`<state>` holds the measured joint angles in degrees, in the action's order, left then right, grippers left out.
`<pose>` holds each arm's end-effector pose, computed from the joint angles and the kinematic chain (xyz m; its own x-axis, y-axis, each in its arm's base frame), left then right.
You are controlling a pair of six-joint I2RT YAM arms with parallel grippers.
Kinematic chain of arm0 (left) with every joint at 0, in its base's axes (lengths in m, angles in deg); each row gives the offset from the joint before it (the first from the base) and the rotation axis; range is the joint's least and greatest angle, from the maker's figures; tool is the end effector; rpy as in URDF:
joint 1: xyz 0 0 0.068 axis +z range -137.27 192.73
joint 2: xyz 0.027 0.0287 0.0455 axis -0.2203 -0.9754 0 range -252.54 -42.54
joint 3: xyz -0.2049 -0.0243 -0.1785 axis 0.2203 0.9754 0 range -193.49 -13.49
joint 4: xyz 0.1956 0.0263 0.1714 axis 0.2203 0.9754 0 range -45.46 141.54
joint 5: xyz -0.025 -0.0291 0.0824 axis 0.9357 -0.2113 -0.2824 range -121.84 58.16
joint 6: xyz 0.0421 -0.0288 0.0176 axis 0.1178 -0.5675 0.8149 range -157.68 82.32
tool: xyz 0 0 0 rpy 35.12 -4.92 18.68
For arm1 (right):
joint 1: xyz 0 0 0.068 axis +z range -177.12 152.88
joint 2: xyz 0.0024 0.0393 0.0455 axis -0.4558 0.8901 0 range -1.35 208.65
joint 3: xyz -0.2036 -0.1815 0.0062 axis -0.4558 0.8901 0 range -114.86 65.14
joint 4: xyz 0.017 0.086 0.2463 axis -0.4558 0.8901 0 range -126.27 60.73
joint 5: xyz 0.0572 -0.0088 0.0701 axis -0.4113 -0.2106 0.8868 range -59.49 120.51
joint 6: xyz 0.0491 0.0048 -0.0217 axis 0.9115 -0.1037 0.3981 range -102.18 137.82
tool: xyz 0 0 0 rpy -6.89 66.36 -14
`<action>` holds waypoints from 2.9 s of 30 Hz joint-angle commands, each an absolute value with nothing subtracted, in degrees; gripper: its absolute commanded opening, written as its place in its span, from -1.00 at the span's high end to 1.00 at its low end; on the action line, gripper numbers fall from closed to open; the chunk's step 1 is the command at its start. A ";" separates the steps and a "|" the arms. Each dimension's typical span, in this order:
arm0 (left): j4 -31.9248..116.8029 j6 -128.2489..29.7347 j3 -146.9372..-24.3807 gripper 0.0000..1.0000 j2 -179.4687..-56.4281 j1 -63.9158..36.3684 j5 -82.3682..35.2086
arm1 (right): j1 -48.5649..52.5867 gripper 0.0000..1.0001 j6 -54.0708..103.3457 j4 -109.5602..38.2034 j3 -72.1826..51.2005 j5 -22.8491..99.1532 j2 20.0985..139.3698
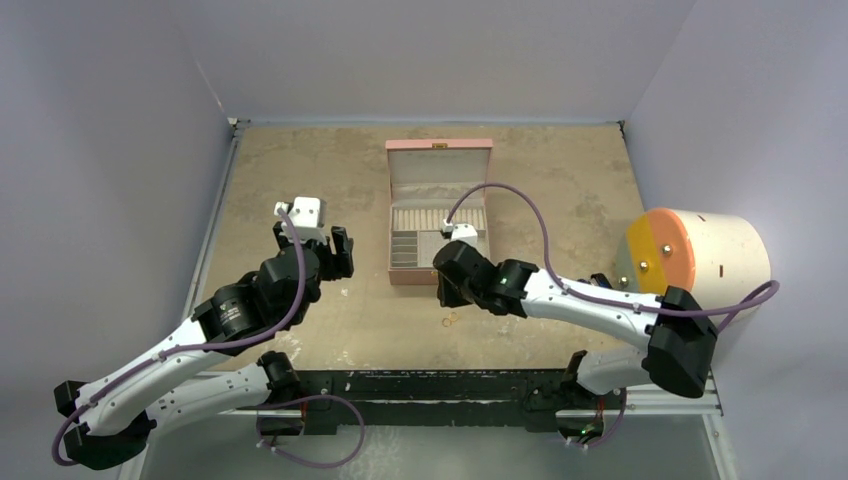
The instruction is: Organize the mixed jewelry
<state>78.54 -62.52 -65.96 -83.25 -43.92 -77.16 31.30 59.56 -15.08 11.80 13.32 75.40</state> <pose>0.0976 -0.1023 0.3569 -0.2836 -0.1066 -0.9530 0.1172 0.9825 -0.1448 0.1583 0.2374 0.2525 -0.7428 0.0061 -0.6695 -0.2802 0.9053 0.3192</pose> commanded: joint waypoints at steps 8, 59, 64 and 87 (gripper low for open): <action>77.41 -61.93 -65.90 -0.27 -83.78 -43.51 -76.55 | 37.41 0.49 74.84 -15.72 15.18 9.95 81.23; 77.55 -62.11 -65.88 -0.27 -84.11 -43.08 -76.21 | 41.09 0.62 80.82 -8.95 8.95 -1.12 91.96; 77.59 -62.19 -65.91 -0.27 -84.06 -43.08 -76.07 | 41.00 0.63 81.10 -9.28 9.23 -1.90 92.89; 77.62 -62.19 -65.92 -0.27 -84.46 -43.01 -76.01 | 40.36 0.84 81.87 -10.62 10.90 -0.61 95.78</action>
<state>78.56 -62.54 -65.96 -84.43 -43.22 -75.96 40.63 80.19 -11.39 10.71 0.45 95.03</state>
